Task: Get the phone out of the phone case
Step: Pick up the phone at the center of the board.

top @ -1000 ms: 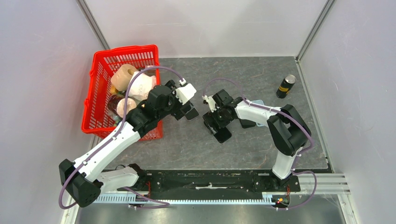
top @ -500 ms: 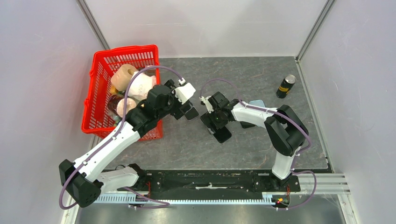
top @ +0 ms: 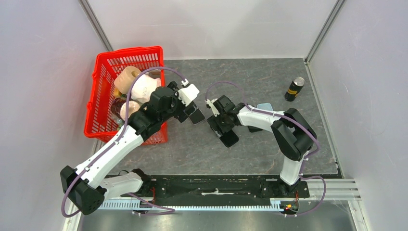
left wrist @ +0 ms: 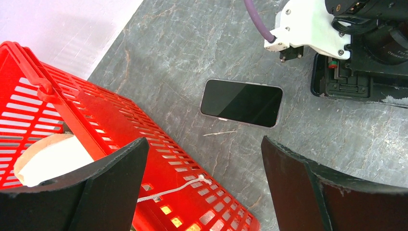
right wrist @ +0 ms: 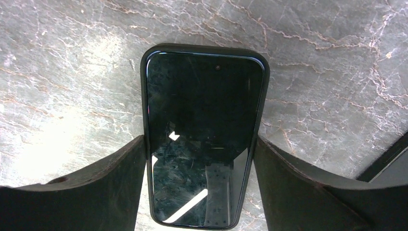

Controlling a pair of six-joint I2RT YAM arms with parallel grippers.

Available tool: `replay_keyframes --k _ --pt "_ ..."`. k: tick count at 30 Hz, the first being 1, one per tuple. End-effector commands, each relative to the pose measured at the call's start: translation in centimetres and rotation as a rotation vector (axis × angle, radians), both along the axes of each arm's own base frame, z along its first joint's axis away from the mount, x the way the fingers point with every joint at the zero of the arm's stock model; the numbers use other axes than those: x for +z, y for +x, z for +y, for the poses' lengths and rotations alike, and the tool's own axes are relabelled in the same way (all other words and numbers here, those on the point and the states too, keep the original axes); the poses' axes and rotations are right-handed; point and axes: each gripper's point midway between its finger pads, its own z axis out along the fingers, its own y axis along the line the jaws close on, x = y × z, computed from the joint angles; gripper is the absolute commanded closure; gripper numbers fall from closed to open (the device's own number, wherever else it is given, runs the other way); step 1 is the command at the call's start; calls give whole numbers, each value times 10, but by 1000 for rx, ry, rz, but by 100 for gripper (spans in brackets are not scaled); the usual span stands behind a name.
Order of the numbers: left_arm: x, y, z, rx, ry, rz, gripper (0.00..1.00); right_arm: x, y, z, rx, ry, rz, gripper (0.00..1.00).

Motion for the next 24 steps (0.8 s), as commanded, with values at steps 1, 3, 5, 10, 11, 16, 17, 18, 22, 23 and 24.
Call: replay_keyframes --k 1,3,5,10,11,16,17,18,22,23,24 --pt "13 0 1 17 -55 -25 6 -29 -23 -10 5 -45 113 29" --pt "12 1 1 18 -58 -23 6 -24 -20 -10 15 -52 94 43" --pt "11 1 0 19 -63 -23 6 -16 -14 -11 20 -52 61 54" --pt "9 2 -1 20 -76 -19 6 9 -6 -8 58 -24 -10 72" --pt "10 2 -1 21 -82 -21 6 15 -4 -8 63 -15 -26 76" --pt "17 5 -1 33 -112 -26 6 39 5 -9 73 0 -107 94" --pt "18 5 -1 37 -119 -26 6 42 5 -9 78 9 -113 95" --pt "19 6 0 38 -130 -23 6 46 5 -8 83 17 -121 96" --pt "24 6 -1 38 -184 3 6 70 9 -7 105 48 -171 99" --pt "25 6 -1 33 -202 17 6 80 11 -6 113 56 -192 100" --pt "27 6 -4 20 -226 34 6 90 12 -6 121 64 -213 100"
